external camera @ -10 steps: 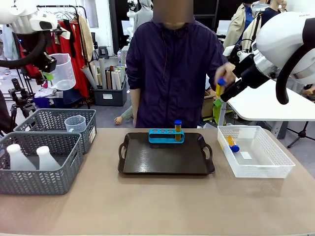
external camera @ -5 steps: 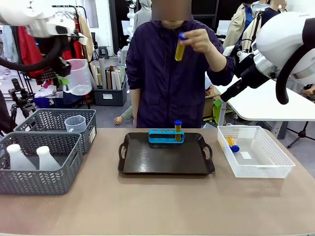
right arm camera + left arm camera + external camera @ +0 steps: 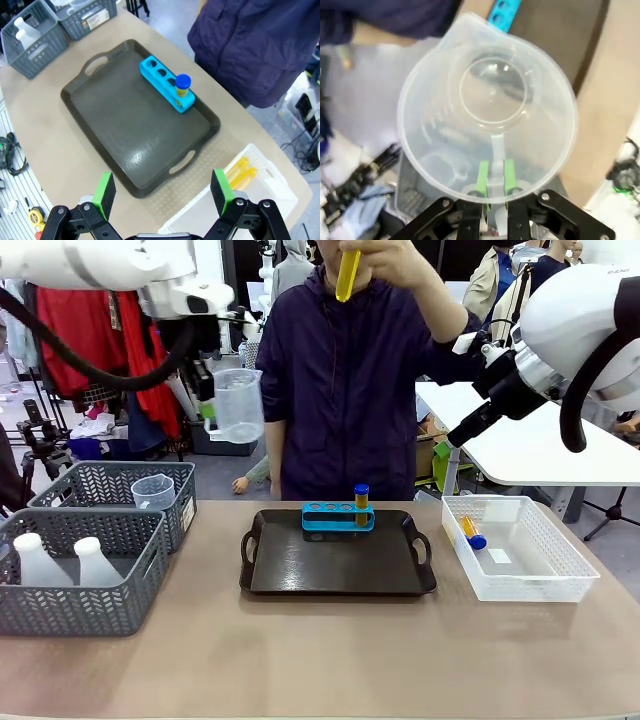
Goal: Prepare the laboratory tools.
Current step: Pick up one Large Measuring Cup and place it on the Handle tray.
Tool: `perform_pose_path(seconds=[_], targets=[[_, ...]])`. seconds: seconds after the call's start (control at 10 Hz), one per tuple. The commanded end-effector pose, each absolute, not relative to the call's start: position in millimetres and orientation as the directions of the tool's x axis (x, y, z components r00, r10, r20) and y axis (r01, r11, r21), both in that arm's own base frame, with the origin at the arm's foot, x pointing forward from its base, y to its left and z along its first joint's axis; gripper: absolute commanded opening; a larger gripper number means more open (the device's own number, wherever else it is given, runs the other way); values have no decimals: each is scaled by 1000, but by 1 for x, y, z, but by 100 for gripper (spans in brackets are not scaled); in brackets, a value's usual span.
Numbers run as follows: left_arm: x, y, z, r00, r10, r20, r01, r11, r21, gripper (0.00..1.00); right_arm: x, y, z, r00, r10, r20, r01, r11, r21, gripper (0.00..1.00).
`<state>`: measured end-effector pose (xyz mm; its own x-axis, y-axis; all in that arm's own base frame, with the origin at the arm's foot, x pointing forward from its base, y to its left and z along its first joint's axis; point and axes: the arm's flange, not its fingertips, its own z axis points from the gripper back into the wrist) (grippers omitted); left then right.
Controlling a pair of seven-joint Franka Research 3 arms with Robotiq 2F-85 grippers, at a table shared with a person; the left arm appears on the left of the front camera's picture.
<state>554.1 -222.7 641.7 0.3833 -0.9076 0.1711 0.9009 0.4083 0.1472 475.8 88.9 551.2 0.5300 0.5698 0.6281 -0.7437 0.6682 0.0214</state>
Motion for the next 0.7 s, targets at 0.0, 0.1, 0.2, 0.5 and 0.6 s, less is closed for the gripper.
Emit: perform_pose_path(seconds=[0.0, 0.1, 0.2, 0.5, 0.6], targets=[[555, -264, 642, 253, -959, 126, 960, 266, 92, 0, 476, 88, 551, 531, 566, 631, -744, 668, 26, 100], [551, -289, 635, 162, -979, 126, 981, 174, 91, 0, 476, 88, 551, 531, 566, 631, -744, 668, 26, 100], [546, -311, 626, 98, -990, 103, 992, 105, 67, 0, 476, 88, 551, 531, 566, 631, -744, 668, 26, 100], [514, -360, 586, -31, -993, 114, 998, -24, 57, 0, 476, 88, 551, 531, 566, 631, -744, 668, 26, 100], [506, -369, 576, -42, -989, 139, 997, -33, 65, 0, 476, 88, 551, 531, 566, 631, -744, 668, 26, 100]])
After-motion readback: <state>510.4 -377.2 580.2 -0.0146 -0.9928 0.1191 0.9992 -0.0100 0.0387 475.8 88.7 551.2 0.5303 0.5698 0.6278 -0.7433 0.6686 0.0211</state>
